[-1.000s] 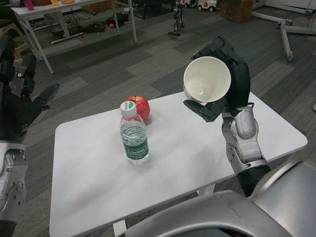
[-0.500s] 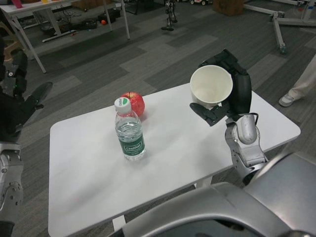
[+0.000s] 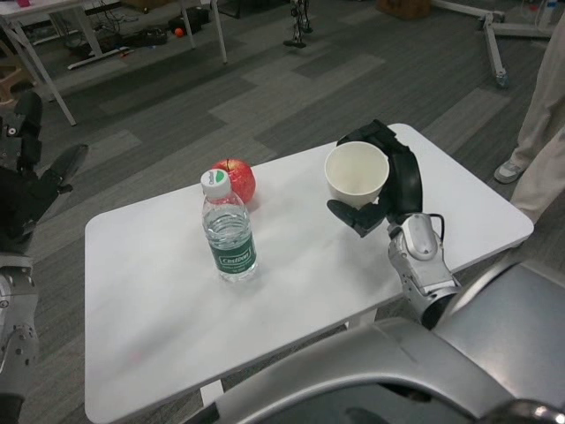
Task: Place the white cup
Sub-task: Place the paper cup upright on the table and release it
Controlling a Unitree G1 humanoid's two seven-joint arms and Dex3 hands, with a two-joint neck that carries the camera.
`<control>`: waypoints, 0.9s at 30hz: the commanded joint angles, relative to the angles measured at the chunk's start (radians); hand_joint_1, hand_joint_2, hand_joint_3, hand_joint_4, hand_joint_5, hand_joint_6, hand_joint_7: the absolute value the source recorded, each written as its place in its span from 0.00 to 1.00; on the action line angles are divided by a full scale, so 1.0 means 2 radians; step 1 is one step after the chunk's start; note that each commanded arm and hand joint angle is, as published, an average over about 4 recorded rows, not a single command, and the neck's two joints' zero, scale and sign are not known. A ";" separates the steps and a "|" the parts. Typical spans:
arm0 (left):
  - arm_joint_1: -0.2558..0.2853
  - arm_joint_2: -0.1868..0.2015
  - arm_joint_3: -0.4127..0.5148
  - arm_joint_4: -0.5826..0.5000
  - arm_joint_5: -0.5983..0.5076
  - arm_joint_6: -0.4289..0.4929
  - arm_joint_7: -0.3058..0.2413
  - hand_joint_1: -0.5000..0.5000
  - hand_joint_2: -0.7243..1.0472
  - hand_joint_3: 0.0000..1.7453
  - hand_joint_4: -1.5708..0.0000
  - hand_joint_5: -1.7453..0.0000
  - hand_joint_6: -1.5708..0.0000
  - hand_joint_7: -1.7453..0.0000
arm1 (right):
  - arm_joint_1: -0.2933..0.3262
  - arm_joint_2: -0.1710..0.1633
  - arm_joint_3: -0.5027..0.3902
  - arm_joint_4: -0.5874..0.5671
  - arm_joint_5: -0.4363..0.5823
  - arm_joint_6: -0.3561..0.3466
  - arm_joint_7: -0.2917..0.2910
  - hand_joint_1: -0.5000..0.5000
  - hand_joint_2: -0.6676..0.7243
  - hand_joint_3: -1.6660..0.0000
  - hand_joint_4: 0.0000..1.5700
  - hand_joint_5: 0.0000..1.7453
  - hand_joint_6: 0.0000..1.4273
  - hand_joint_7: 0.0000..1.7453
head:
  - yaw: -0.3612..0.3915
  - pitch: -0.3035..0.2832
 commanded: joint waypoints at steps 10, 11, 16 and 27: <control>-0.004 0.002 0.000 0.000 0.002 -0.002 0.001 0.00 1.00 0.05 1.00 0.82 1.00 0.88 | -0.011 0.011 0.003 0.060 -0.006 -0.001 -0.003 0.75 0.36 0.05 0.25 0.92 0.48 0.82 | -0.015 -0.003; -0.004 0.002 0.000 0.000 0.002 -0.002 0.001 0.00 1.00 0.05 1.00 0.82 1.00 0.88 | -0.011 0.011 0.003 0.062 -0.006 -0.001 -0.003 0.75 0.36 0.05 0.24 0.93 0.48 0.83 | -0.016 -0.003; -0.005 0.002 0.000 0.000 0.002 -0.001 0.001 0.00 1.00 0.05 1.00 0.82 1.00 0.88 | -0.011 0.014 0.003 0.087 -0.006 -0.003 -0.002 0.71 0.35 0.05 0.21 0.94 0.51 0.84 | -0.015 -0.003; -0.005 0.002 -0.001 0.003 0.002 -0.001 0.001 0.00 1.00 0.05 1.00 0.82 1.00 0.88 | -0.016 0.019 -0.010 0.122 -0.007 -0.007 0.040 0.49 0.27 0.05 0.17 0.94 0.47 0.88 | -0.019 -0.011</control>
